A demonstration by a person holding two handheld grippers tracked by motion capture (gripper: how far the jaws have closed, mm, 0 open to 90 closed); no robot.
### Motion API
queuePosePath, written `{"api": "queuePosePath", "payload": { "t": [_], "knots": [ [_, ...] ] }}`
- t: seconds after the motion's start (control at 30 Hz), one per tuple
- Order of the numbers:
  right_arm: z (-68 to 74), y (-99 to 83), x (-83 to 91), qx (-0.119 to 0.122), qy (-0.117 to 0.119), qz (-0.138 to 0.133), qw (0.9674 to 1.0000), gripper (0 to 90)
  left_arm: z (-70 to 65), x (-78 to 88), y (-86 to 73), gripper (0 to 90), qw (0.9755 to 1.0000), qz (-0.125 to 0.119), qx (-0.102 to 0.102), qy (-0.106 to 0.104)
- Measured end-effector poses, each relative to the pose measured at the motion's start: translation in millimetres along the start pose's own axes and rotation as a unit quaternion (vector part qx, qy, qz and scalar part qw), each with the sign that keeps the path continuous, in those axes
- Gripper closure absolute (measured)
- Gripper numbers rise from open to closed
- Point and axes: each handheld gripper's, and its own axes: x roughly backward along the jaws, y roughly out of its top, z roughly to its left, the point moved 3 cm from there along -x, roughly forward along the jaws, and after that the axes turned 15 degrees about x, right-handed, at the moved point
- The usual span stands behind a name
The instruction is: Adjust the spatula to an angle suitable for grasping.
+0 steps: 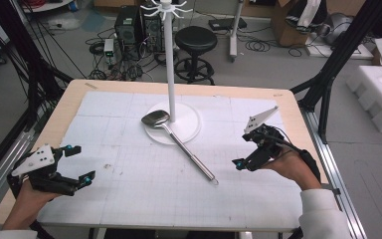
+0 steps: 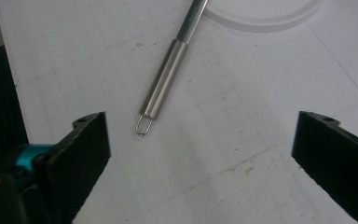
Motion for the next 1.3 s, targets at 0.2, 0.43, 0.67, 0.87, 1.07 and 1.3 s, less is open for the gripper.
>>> {"api": "queuePosePath", "payload": {
  "t": [0.2, 0.43, 0.67, 0.87, 1.07, 1.3],
  "knots": [
    [-5.6, 12.8, -11.0, 0.007, 0.019, 0.007, 0.9998, 23.8, 0.2, -0.3, -0.1, 1.7, 1.0000, 0.001, -0.002, 0.000],
    [-5.3, 22.1, -23.5, 0.012, 0.051, 0.026, 0.9983, 45.3, 0.2, -0.3, -0.3, 1.7, 1.0000, 0.002, -0.002, 0.000],
    [-6.1, 35.5, -41.2, 0.023, 0.065, 0.044, 0.9966, 67.8, 0.6, -0.2, -0.1, 1.7, 1.0000, 0.000, 0.001, 0.000],
    [-6.4, 51.2, -55.1, 0.025, 0.072, 0.046, 0.9961, 84.3, 0.5, -0.4, -0.2, 1.7, 1.0000, 0.002, -0.001, -0.002],
    [-9.0, 61.6, -67.3, 0.023, 0.074, 0.039, 0.9962, 89.4, 0.7, 0.7, 0.2, 1.7, 1.0000, -0.001, 0.002, -0.003],
    [-9.9, 72.3, -85.9, 0.040, 0.081, 0.047, 0.9948, 89.5, 0.9, 0.6, 0.2, 1.7, 1.0000, -0.002, 0.003, -0.002]
  ]
}}
